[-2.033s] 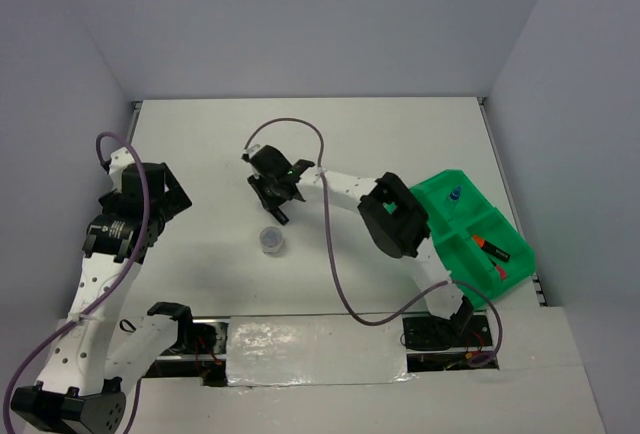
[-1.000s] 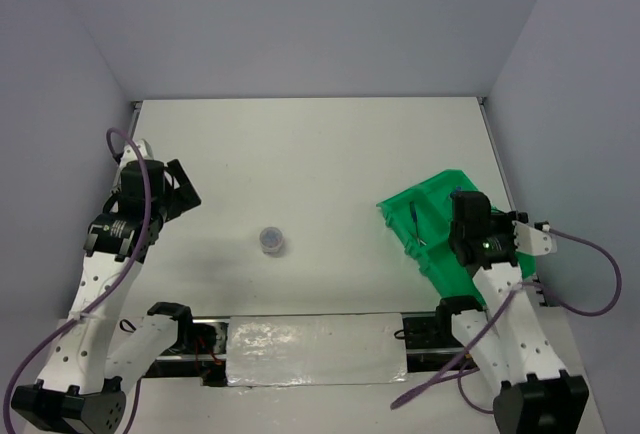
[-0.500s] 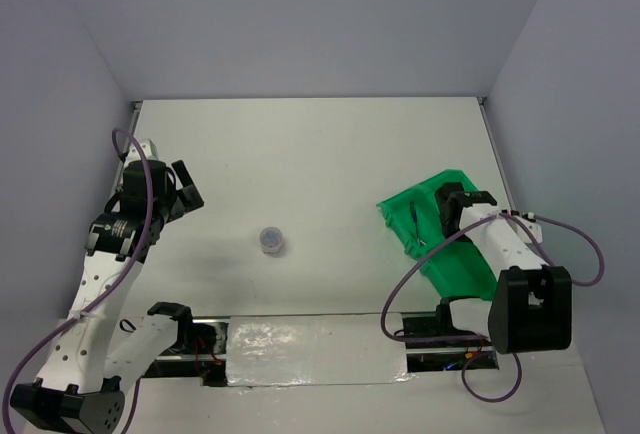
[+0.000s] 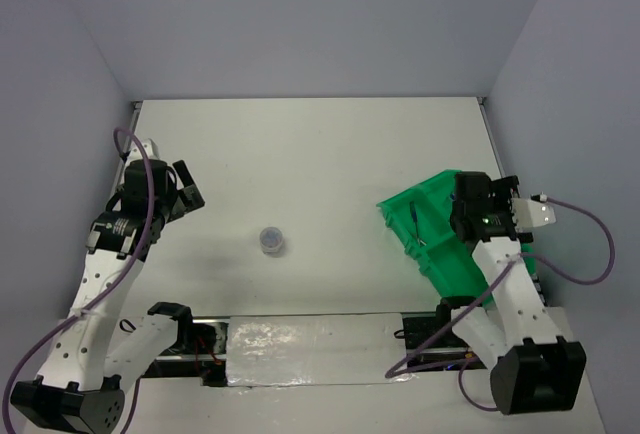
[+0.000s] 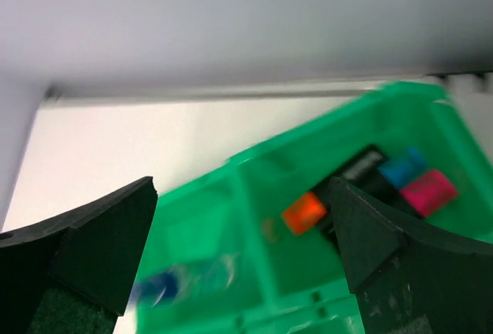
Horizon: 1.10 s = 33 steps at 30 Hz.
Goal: Sort the stationery into containers
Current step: Place the stationery in the storage box, then pick up the storage box at the center of the board.
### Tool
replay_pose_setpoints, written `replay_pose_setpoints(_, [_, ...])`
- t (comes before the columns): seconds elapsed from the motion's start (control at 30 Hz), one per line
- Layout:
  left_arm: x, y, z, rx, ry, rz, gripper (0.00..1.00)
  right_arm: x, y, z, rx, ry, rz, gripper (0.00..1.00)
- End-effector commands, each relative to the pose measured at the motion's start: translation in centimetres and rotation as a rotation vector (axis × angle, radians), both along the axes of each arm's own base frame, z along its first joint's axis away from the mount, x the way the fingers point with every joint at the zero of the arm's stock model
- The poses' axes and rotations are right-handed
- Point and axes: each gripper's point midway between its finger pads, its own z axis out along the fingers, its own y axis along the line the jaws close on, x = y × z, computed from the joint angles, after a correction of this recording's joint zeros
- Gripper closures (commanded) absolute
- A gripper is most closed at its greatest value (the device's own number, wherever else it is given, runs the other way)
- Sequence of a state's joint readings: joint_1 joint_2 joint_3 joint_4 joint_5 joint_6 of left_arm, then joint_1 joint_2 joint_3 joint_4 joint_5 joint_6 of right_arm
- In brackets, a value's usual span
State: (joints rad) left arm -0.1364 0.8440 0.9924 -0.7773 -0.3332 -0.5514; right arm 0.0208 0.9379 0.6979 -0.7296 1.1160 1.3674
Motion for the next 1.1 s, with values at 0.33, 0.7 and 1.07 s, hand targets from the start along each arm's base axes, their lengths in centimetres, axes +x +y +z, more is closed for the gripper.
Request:
replay_pose_setpoints(0.33, [-0.5, 3.4, 0.1, 0.077, 0.031, 0.213, 0.01, 6.3, 25.8, 13.1, -0.327, 0.164, 1.555, 0.0])
replay_pose_setpoints(0.7, [-2.1, 5.2, 1.7, 0.089, -0.045, 0.317, 0.01, 3.4, 51.2, -1.4, -0.404, 0.517, 2.133, 0.0])
replay_pose_setpoints(1.07, [-1.1, 4.1, 0.9, 0.073, -0.013, 0.239, 0.01, 2.9, 57.6, -5.8, -0.329, 0.515, 2.296, 0.0])
